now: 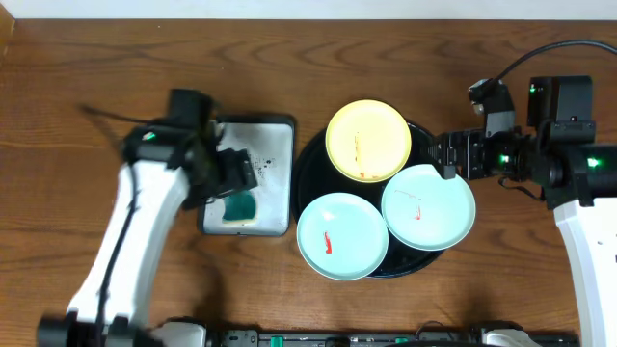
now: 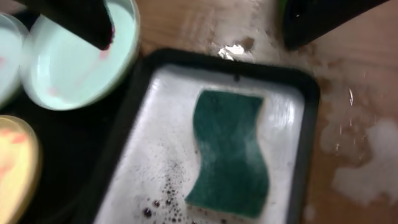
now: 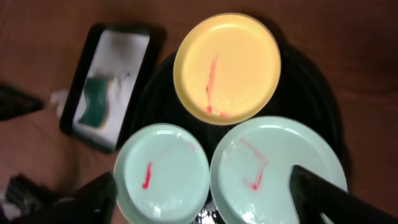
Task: Clean dirty plates on tray and stack at the side
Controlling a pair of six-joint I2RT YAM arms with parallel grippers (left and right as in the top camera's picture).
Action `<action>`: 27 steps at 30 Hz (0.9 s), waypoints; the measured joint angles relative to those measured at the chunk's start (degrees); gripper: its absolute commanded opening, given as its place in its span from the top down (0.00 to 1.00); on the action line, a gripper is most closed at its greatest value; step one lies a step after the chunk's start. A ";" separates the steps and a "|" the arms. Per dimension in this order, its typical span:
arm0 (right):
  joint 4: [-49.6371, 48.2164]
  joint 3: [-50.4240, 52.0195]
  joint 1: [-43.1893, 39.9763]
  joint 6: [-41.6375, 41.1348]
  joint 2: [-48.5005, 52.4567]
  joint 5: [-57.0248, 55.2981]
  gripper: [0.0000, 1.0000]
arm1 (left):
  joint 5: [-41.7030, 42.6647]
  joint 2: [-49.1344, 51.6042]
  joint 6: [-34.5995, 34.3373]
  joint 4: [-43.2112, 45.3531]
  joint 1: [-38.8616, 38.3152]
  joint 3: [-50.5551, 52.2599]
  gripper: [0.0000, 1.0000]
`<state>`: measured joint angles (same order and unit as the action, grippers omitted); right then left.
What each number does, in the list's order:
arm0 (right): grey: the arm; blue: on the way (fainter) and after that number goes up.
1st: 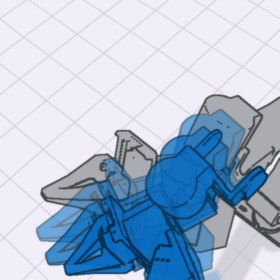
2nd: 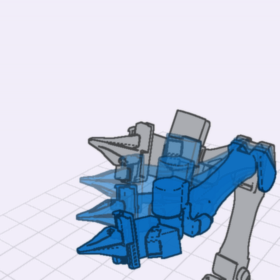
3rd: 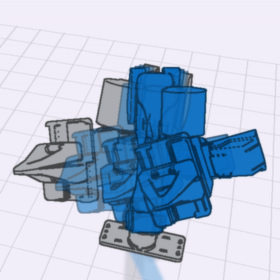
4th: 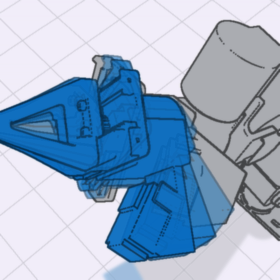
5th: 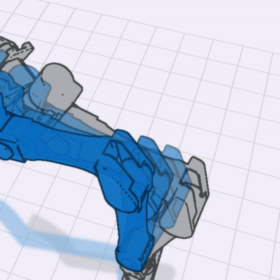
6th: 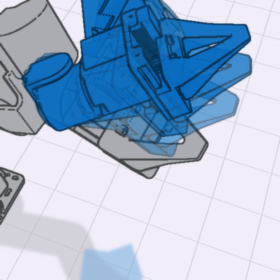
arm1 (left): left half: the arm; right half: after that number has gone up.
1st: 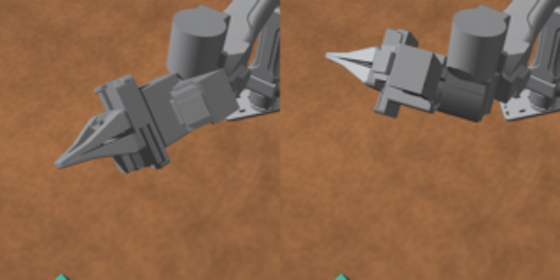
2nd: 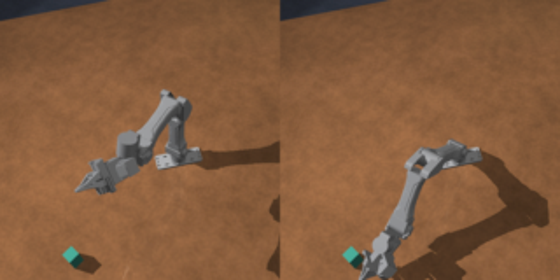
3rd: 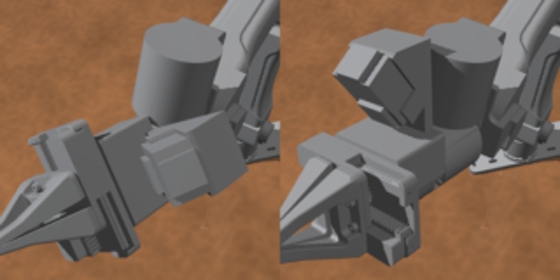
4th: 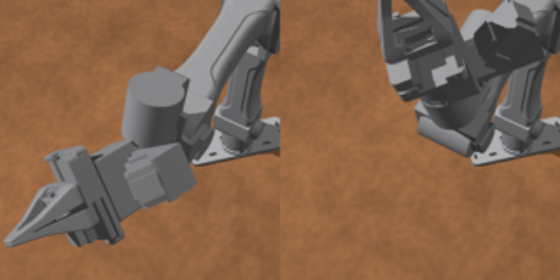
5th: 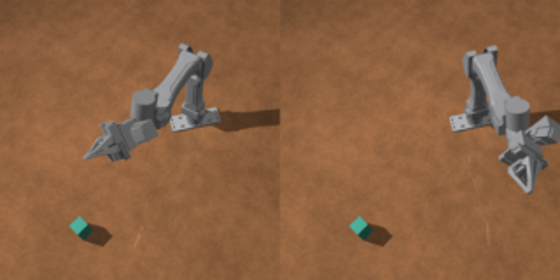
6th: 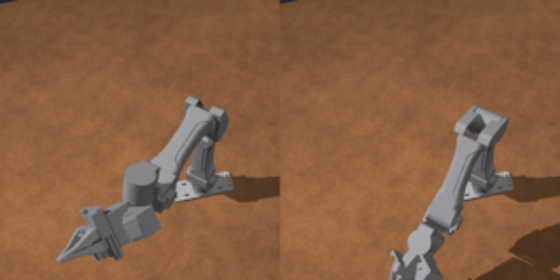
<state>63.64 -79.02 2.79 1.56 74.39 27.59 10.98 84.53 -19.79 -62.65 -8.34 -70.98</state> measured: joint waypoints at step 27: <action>-6.54 10.16 -5.14 -12.11 2.14 -8.22 0.01 | -3.67 25.73 2.08 14.91 -0.07 0.92 0.92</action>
<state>57.10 -68.86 -2.35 -10.55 76.53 19.38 7.31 110.26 -17.72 -47.75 -8.40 -70.06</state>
